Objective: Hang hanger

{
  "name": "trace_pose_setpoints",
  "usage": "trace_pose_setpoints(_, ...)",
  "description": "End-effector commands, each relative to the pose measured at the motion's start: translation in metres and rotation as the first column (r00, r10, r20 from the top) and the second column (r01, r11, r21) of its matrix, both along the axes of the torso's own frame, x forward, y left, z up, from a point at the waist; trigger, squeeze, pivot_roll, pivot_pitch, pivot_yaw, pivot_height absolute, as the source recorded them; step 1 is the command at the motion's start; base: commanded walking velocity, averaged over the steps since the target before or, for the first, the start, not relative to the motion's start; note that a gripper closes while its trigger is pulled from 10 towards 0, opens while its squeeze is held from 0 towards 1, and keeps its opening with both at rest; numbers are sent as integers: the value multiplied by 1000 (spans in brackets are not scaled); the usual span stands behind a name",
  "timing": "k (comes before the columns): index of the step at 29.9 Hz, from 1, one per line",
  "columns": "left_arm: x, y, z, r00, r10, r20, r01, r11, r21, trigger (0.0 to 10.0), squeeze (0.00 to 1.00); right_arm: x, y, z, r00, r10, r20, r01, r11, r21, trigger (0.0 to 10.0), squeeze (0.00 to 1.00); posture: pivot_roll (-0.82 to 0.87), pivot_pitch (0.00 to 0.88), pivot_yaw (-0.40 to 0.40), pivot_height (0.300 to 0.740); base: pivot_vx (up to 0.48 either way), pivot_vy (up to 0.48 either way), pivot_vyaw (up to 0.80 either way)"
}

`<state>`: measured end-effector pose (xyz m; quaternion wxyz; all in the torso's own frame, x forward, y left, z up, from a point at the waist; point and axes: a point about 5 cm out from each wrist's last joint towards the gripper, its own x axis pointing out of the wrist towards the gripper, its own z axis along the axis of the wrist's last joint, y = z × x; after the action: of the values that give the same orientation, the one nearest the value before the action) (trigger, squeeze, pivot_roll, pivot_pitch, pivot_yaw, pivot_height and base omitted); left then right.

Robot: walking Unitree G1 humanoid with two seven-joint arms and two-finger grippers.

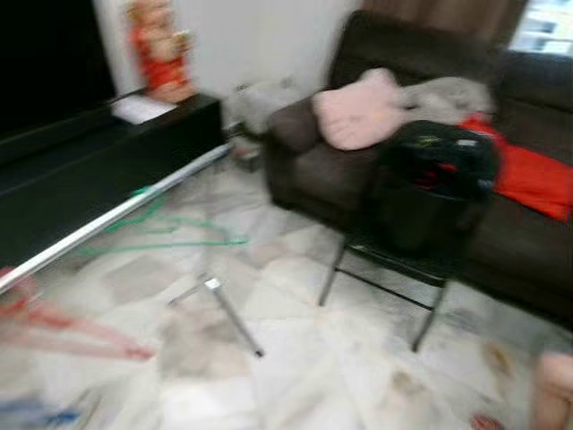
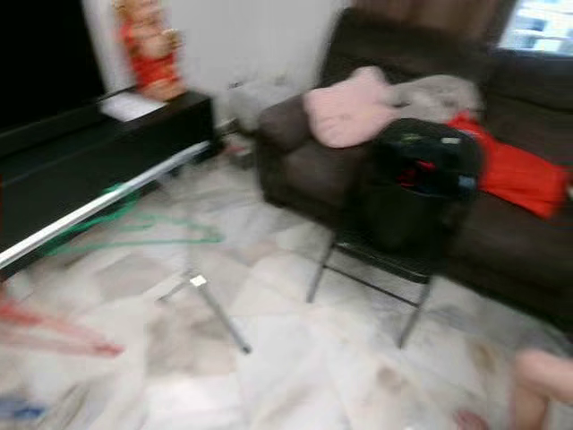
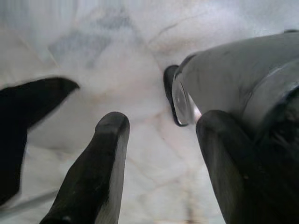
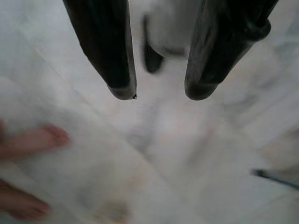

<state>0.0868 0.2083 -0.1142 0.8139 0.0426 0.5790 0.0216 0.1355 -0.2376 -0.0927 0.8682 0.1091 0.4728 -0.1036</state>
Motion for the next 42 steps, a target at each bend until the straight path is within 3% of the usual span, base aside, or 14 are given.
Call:
trace_pose_setpoints(1, 26, -19, 4, 995, -15, 97, 21, 998, -65, 10000, 0, -1, -1, -1, 1000, -16, -6, 16, 1000, 3, 10000, 0, 26, 0, -53, 740, 296, 0, -756)
trace_pose_setpoints(12, 27, -19, 4, 995, -16, 96, 22, 998, -66, 10000, 0, -1, -1, 0, 1000, -7, -10, 7, 1000, -2, 10000, 0, 25, 0, -53, 740, 299, 0, -746)
trace_pose_setpoints(25, 27, -18, 5, 995, -27, 98, 32, 998, -56, 10000, 0, 0, 0, 0, 1000, -18, 0, 18, 1000, 0, 10000, 0, 25, 0, -48, 740, 297, 0, 0)
trace_pose_setpoints(27, 29, -17, 6, 993, -34, 115, 40, 998, -44, 10000, 0, 0, 0, 0, 1000, -19, 0, 19, 1000, 0, 10000, 0, 25, 0, -47, 740, 0, 0, 0)
trace_pose_setpoints(32, 33, -17, 8, 980, 52, 191, -42, 998, -56, 10000, 0, 0, 0, 0, 1000, -21, 2, 21, 1000, 0, 10000, 0, 35, 0, -53, 740, 0, 0, 0)
trace_pose_setpoints(33, 38, -17, 11, 967, 60, 249, -47, 997, -58, 10000, 0, 1, -1, 0, 1000, -12, 2, 12, 1000, -2, 10000, 0, 45, 0, -57, 740, 0, 0, 0)
trace_pose_setpoints(38, 42, -17, 14, 955, 41, 294, -30, 999, -40, 10000, 0, 2, -1, 1, 1000, -9, 6, 9, 1000, -2, 10000, 0, 44, 0, -56, 740, 0, 0, 0)
trace_pose_setpoints(40, 102, 10, 48, 861, 4, 509, 2, 1000, -13, 10000, 0, 2, -1, 1, 1000, -14, 9, 14, 1000, -3, 10000, 0, 31, 0, -54, 740, 0, 0, 0)
trace_pose_setpoints(42, 129, 20, 69, 791, -29, 611, 30, 1000, 9, 10000, 0, 2, -2, 1, 1000, -18, 10, 18, 1000, -4, 10000, 0, 36, 0, -57, 740, 0, 0, 0)
